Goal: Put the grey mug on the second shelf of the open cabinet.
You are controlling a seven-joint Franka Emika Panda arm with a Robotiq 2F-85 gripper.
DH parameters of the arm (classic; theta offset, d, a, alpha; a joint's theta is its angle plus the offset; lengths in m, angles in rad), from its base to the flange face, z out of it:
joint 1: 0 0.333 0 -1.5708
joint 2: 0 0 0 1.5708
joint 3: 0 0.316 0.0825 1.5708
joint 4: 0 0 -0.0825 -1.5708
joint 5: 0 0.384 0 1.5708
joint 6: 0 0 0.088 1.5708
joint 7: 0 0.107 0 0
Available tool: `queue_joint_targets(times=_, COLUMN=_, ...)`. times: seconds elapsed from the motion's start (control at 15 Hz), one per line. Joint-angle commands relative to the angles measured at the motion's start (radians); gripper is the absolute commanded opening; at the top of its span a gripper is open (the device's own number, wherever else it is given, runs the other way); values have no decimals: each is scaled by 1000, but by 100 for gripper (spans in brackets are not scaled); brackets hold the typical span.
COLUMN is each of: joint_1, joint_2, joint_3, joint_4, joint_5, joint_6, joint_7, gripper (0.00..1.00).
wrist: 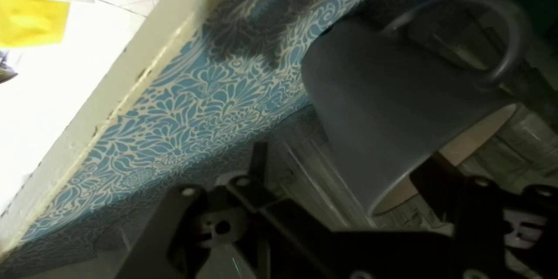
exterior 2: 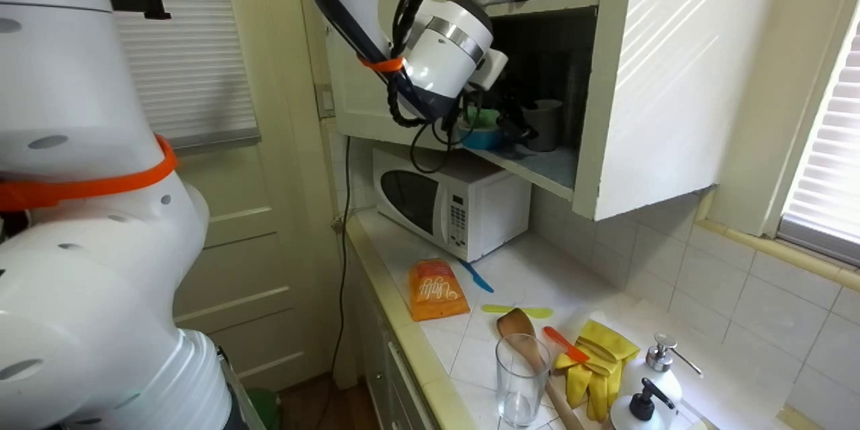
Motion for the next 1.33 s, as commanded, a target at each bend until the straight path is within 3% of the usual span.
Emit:
queue_joint_targets(times=0.0, joint_1=-2, joint_2=37, joint_3=-3, joint_4=10, joint_5=-15, joint_6=23, joint_7=44, gripper=53)
queue_joint_targets(times=0.47, joint_1=-4, joint_2=-2, joint_3=-3, joint_4=-20, joint_5=27, joint_6=31, joint_7=27, gripper=2)
queue_joint_targets(times=0.6, joint_1=-5, joint_2=-29, joint_3=-4, joint_4=-35, joint_5=57, joint_6=25, joint_7=39, gripper=0)
queue_joint_targets(times=1.0, joint_1=-2, joint_2=-140, joint_3=-11, joint_4=-107, joint_5=314, joint_6=11, joint_7=-12, gripper=2)
queue_joint_targets(times=1.27, joint_1=7, joint_2=-173, joint_3=-18, joint_4=-128, joint_5=383, joint_6=1, joint_7=-26, gripper=2)
